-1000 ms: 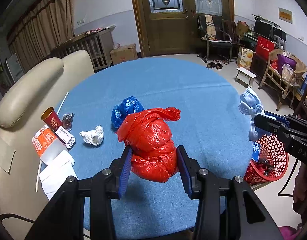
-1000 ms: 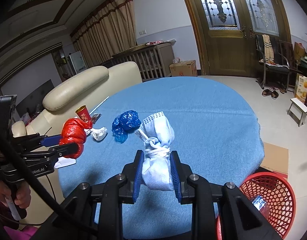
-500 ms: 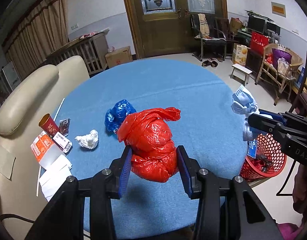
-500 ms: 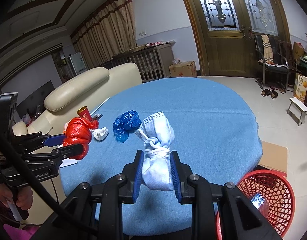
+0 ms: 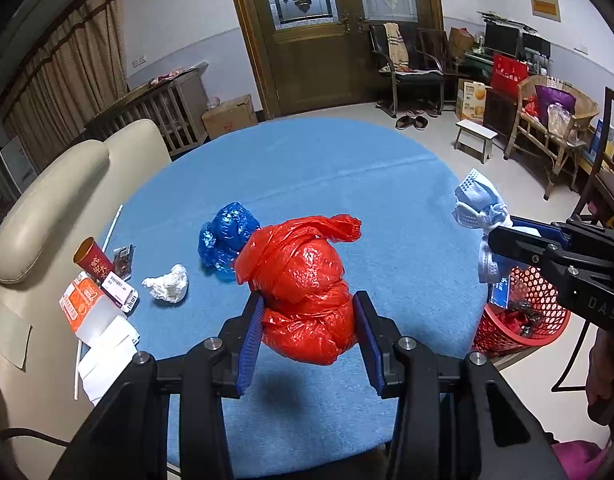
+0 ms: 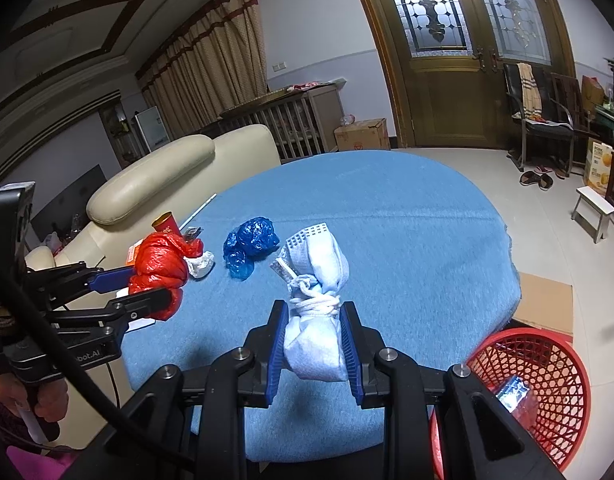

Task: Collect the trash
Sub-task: 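Carry the red bag and white cloth over the red wastebasket with both grippers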

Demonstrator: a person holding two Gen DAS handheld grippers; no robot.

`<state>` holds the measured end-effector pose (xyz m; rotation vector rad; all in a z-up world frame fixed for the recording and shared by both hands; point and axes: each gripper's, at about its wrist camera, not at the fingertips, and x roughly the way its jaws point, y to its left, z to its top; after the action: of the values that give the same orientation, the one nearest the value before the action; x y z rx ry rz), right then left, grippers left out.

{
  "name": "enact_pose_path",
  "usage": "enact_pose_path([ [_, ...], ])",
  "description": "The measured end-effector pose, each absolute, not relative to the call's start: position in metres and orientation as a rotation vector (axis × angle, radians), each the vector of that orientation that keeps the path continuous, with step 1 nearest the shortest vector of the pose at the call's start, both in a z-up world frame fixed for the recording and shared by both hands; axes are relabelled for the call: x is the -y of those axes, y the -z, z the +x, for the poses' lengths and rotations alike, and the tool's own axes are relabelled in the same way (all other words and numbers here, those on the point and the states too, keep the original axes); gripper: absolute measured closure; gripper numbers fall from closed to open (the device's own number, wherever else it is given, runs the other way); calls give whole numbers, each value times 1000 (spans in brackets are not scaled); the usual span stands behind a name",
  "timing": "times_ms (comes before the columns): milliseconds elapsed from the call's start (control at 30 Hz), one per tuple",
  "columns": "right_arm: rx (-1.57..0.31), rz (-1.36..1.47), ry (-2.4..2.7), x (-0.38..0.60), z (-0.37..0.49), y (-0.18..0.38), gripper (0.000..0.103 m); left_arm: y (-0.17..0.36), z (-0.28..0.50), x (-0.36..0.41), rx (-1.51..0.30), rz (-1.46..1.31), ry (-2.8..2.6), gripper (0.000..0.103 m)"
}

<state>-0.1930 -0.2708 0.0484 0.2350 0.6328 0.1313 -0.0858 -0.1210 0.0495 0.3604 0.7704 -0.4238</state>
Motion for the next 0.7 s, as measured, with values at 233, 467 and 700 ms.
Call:
enact_pose_path([
  [233, -641, 253, -119, 279, -197, -44, 75, -46, -87, 130, -775, 382, 435, 57],
  [467, -650, 277, -106, 288, -200, -39, 75, -41, -87, 137, -781, 402, 448, 57],
  [700, -652, 292, -95, 293, -204, -36, 75, -39, -89, 145, -786, 422, 461, 57],
])
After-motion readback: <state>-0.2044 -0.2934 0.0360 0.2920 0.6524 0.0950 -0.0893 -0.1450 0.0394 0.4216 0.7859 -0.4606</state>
